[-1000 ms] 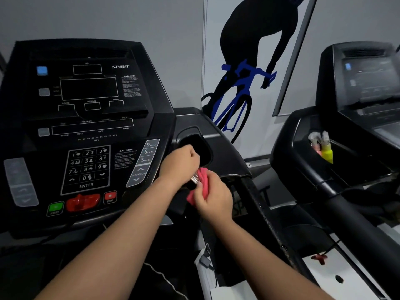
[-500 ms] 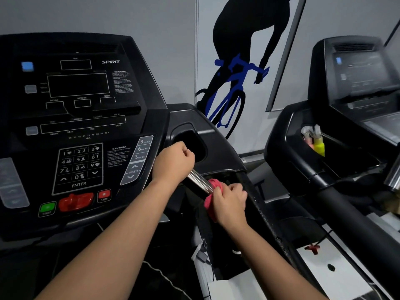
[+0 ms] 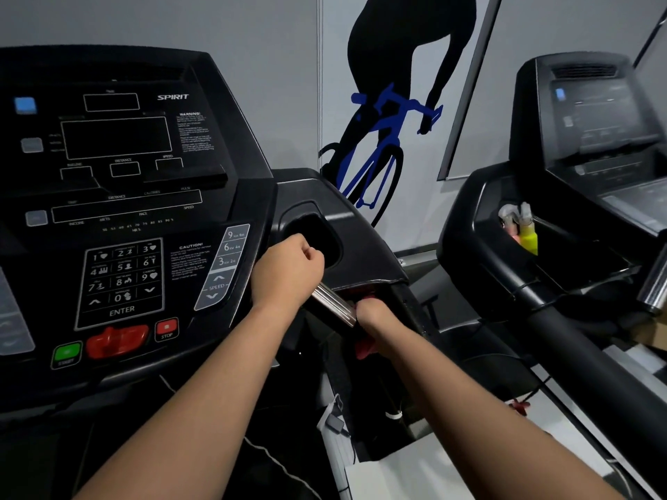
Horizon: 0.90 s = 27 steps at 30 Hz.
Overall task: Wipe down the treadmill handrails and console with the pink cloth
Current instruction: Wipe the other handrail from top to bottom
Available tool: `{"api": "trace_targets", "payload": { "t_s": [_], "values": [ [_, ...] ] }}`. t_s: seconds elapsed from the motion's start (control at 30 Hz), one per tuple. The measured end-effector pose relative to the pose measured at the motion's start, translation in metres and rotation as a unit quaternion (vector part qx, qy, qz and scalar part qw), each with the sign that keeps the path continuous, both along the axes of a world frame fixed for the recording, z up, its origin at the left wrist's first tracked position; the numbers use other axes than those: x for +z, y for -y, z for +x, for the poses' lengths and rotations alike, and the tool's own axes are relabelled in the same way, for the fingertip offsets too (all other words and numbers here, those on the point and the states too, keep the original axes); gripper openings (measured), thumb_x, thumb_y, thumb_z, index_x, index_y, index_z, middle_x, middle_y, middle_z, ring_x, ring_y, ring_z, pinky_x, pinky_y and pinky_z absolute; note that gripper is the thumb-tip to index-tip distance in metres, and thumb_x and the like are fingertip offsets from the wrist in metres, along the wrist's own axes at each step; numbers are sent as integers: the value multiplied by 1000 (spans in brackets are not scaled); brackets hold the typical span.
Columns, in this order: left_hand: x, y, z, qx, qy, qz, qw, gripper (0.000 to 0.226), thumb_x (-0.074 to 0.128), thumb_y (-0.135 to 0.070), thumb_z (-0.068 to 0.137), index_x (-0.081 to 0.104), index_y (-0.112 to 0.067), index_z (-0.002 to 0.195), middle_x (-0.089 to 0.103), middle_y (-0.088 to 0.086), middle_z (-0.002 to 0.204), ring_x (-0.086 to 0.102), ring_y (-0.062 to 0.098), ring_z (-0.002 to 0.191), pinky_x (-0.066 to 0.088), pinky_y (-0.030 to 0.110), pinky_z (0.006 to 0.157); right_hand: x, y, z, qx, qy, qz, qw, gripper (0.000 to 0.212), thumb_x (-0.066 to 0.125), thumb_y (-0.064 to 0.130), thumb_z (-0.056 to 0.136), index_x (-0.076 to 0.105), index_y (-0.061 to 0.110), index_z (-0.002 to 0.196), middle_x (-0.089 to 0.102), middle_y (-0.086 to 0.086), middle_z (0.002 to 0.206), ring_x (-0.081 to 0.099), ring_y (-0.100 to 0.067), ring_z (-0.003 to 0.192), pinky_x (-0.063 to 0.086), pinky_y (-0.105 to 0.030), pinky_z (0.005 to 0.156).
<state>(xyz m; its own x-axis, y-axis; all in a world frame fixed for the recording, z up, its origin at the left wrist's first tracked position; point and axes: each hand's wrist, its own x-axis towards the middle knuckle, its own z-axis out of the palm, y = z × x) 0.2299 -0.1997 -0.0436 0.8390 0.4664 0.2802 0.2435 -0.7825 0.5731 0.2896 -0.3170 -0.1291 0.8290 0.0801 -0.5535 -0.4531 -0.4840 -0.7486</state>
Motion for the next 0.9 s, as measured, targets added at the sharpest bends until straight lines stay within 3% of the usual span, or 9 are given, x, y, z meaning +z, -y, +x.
{"api": "trace_targets", "payload": {
  "t_s": [0.13,0.3,0.4,0.5,0.57,0.63,0.7,0.77,0.9],
  "values": [
    [-2,1,3,14,24,5,1000,24,49,-27,88,52,-14,68,54,-1,57,46,16,52,29,25,46,1,5,15,44,-48,-64,996,43,33,10,86,57,-16,112,56,-32,85,56,-37,52,47,-34,41],
    [-3,2,2,21,19,6,1000,24,49,-27,87,52,-13,67,58,1,62,47,17,54,31,25,47,-4,3,-4,-8,23,11,1000,28,43,21,75,65,7,84,57,-24,90,62,-39,74,52,-40,50],
    [-2,2,1,21,16,-8,1000,23,49,-25,87,51,-13,68,57,1,63,43,15,53,31,24,48,-3,6,-23,-58,13,132,989,20,40,16,89,58,15,80,54,-14,77,55,-29,66,50,-41,63],
    [-2,2,0,27,18,-21,999,24,49,-25,87,48,-15,66,54,0,61,43,14,52,30,24,47,10,1,-47,-170,-50,317,932,18,35,9,95,47,12,81,44,-18,73,45,-28,56,49,-47,68],
    [-2,3,0,24,16,-24,999,24,49,-24,88,48,-14,66,53,-1,61,42,14,52,28,25,47,14,-1,-54,-180,-57,366,911,20,31,6,94,44,9,80,45,-29,82,46,-37,62,52,-43,58],
    [-1,2,-2,12,10,-30,999,23,49,-25,89,50,-15,68,53,-2,60,43,12,53,28,25,47,11,-1,-47,-182,-82,374,906,25,32,7,96,52,-5,105,49,-43,107,55,-59,85,48,-33,42],
    [-1,2,-2,4,6,-33,999,23,49,-25,89,49,-16,67,52,-3,60,44,12,53,29,25,47,8,-3,-35,-223,-94,347,906,35,33,11,97,52,3,125,56,-32,94,62,-43,62,41,-24,32],
    [-2,1,-2,6,8,-32,999,23,49,-24,88,49,-17,67,52,-3,59,45,13,53,29,26,47,7,-9,-25,-243,-78,311,916,35,29,8,93,60,10,110,47,-13,69,38,-14,31,33,-15,33],
    [-4,1,0,18,14,-29,999,20,49,-25,87,55,-12,72,57,0,62,48,17,56,33,27,49,-1,5,-14,-166,-59,252,952,28,35,10,91,46,15,65,38,-7,59,31,-10,33,33,-14,36]
  ]
}}
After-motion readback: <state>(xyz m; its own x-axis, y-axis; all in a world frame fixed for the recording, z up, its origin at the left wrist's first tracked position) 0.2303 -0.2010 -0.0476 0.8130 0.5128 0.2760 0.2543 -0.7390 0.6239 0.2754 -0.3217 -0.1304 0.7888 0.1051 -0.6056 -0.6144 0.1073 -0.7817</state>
